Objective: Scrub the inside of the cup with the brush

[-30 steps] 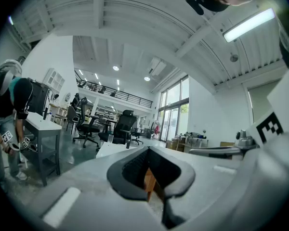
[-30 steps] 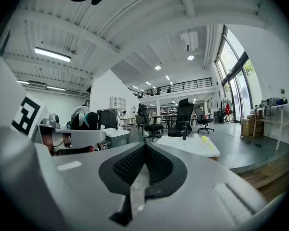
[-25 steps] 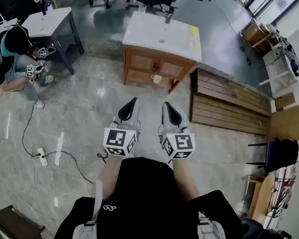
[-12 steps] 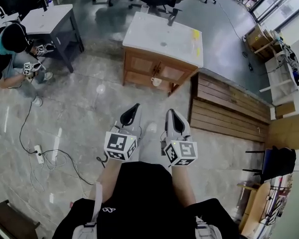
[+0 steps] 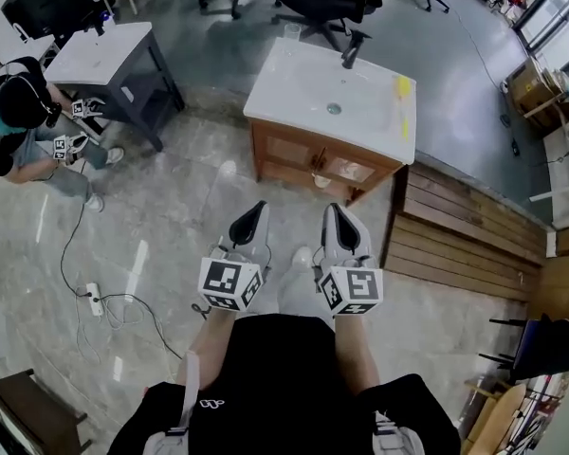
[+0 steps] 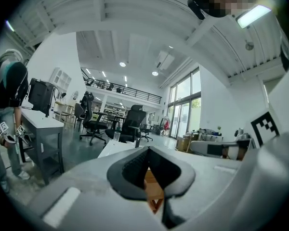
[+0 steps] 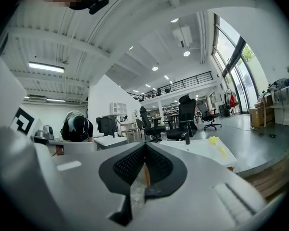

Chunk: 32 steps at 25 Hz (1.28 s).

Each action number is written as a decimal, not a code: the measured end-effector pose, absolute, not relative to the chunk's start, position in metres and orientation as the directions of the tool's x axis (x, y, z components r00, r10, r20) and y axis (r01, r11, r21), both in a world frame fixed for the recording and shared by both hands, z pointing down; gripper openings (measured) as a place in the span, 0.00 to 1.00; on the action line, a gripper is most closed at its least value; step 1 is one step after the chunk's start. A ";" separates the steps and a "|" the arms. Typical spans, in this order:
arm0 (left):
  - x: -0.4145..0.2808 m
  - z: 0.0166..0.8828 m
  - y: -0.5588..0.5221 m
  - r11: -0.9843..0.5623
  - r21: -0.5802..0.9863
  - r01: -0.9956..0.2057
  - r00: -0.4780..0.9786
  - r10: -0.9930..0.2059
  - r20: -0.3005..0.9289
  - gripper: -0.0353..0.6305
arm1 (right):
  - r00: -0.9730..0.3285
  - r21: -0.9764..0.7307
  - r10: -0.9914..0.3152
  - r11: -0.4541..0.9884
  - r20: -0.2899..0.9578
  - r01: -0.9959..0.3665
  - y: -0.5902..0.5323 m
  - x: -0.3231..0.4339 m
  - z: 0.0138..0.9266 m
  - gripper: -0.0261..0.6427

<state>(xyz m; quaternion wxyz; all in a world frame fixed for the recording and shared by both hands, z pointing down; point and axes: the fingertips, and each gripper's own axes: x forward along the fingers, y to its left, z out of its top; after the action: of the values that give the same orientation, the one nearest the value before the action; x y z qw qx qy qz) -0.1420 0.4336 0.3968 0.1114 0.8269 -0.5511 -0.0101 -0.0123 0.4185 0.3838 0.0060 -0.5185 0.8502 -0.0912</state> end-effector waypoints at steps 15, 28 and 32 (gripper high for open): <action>-0.058 0.388 0.255 -0.342 0.215 -0.915 0.370 -0.922 0.110 0.05 | -0.474 -0.171 -0.873 0.453 0.115 -0.875 0.235 0.084 0.378 0.04; -0.036 0.414 0.186 -0.388 0.273 -0.880 0.431 -0.895 0.117 0.05 | -0.506 -0.120 -0.853 0.493 0.125 -0.862 0.172 0.086 0.381 0.04; -0.036 0.414 0.145 -0.390 0.262 -0.883 0.429 -0.896 0.111 0.05 | -0.503 -0.105 -0.856 0.493 0.118 -0.864 0.148 0.090 0.375 0.04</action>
<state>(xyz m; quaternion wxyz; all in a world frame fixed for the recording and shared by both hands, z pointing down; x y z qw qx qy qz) -0.0357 0.1454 0.4139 0.1417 0.8333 -0.5337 -0.0244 0.0903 0.1483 0.3747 -0.0250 -0.4979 0.8636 -0.0752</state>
